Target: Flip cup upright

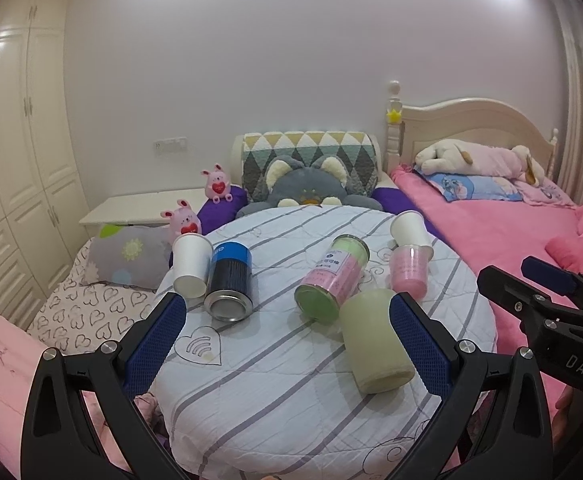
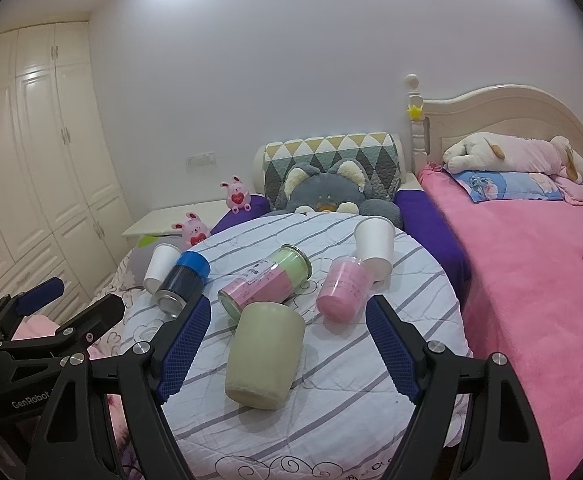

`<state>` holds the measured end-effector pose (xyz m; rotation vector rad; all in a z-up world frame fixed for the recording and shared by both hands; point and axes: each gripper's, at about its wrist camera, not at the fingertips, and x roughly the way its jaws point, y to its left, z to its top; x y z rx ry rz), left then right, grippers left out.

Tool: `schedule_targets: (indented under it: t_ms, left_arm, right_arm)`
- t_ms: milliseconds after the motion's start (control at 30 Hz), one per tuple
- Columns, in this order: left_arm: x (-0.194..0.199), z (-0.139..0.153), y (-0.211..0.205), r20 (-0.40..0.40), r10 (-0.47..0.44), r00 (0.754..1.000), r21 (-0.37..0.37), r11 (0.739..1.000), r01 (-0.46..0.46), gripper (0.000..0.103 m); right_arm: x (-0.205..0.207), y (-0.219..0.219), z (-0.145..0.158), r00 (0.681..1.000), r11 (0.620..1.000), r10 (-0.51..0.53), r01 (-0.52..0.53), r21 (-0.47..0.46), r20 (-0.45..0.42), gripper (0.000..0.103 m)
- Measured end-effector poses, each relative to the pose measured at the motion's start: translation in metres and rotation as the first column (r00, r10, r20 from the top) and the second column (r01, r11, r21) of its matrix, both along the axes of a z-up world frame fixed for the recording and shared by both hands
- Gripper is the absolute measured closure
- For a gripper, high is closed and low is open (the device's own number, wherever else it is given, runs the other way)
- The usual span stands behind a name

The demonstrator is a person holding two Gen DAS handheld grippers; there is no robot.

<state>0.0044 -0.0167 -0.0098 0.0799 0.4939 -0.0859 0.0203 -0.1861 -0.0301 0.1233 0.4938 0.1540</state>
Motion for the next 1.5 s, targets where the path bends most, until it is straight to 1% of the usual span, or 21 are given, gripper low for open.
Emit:
schedule_targets:
  t_ms: [200, 400, 700, 900, 1067, 1200, 1333, 1500]
  left_arm:
    - [0.003, -0.005, 0.002, -0.012, 0.001, 1.000, -0.010, 1.000, -0.001, 0.000]
    - [0.011, -0.007, 0.019, -0.024, 0.019, 1.000, -0.029, 0.999, -0.019, 0.000]
    - [0.028, -0.014, 0.052, -0.052, 0.073, 0.996, -0.071, 0.995, -0.077, 0.000]
    - [0.037, -0.018, 0.073, -0.053, 0.111, 0.992, -0.063, 0.991, -0.114, 0.000]
    - [0.050, -0.023, 0.100, -0.065, 0.151, 0.986, -0.082, 0.984, -0.156, 0.000]
    - [0.065, -0.032, 0.121, -0.084, 0.178, 0.980, -0.083, 0.979, -0.185, 0.000]
    - [0.081, -0.039, 0.140, -0.101, 0.202, 0.974, -0.081, 0.974, -0.210, 0.000]
    - [0.101, -0.052, 0.159, -0.134, 0.208, 0.969, -0.070, 0.973, -0.218, 0.000]
  right_arm:
    - [0.003, 0.007, 0.001, 1.000, 1.000, -0.001, 0.001, -0.014, -0.010, 0.022]
    - [0.010, 0.019, 0.003, 1.000, 0.999, 0.017, -0.018, -0.035, -0.019, 0.022]
    - [0.032, 0.047, 0.000, 0.998, 0.997, 0.051, -0.053, -0.063, -0.043, 0.022]
    - [0.045, 0.068, -0.003, 0.996, 0.994, 0.066, -0.070, -0.081, -0.059, 0.022]
    - [0.063, 0.086, -0.003, 0.995, 0.993, 0.070, -0.077, -0.093, -0.078, 0.022]
    - [0.079, 0.101, -0.006, 0.992, 0.992, 0.072, -0.082, -0.092, -0.105, 0.022]
    - [0.101, 0.118, -0.011, 0.984, 0.994, 0.081, -0.093, -0.065, -0.156, 0.022]
    - [0.128, 0.141, -0.024, 0.971, 0.994, 0.088, -0.100, -0.044, -0.222, 0.022]
